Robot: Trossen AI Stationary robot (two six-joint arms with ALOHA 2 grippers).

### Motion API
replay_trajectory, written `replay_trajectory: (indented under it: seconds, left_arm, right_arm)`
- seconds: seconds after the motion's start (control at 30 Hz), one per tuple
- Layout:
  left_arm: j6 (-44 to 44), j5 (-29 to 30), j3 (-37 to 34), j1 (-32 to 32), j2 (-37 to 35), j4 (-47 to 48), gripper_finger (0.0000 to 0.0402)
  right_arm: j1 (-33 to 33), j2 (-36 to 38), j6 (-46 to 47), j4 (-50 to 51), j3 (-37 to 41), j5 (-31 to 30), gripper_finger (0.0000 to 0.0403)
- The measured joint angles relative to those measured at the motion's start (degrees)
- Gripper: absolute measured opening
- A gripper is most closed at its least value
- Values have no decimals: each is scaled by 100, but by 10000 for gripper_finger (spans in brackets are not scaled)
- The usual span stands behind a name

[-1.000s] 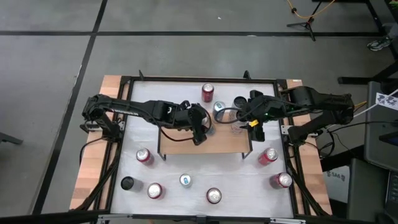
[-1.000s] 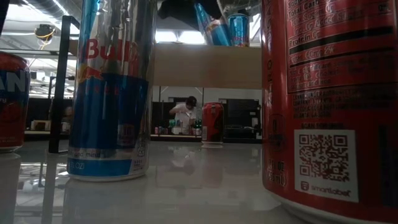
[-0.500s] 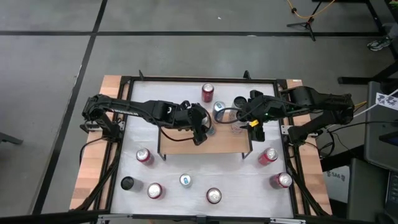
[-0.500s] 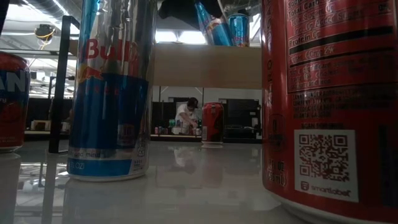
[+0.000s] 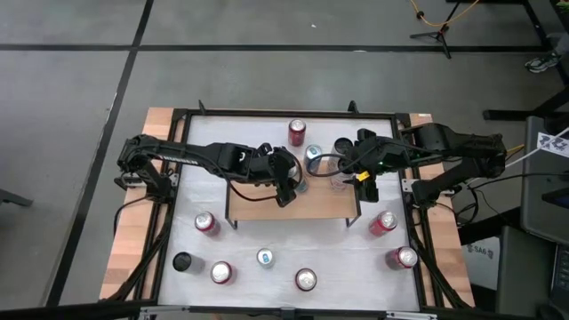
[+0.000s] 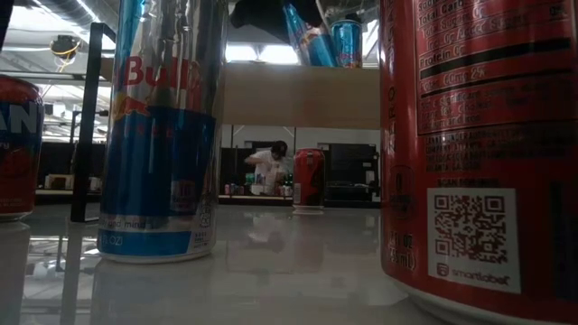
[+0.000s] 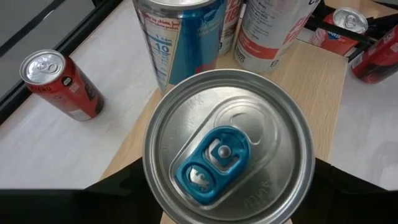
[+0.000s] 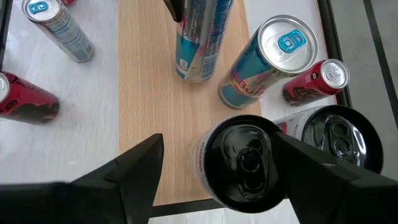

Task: Place canned beverage on shelf
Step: Move the left blue soda can on the shelf aligned with the other blue soda can

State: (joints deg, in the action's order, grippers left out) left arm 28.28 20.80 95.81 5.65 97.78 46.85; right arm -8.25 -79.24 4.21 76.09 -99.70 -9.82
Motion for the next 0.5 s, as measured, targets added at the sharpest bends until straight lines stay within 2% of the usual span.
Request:
replay_trajectory:
  seconds: [0.3, 0.5]
  left_arm:
    - [118, -35, 0, -55, -11, -32, 298]
    - [120, -87, 0, -55, -11, -31, 310]
  right_arm:
    - [1, 0, -1, 2, 0, 1, 287]
    - [0, 0, -1, 2, 0, 2, 287]
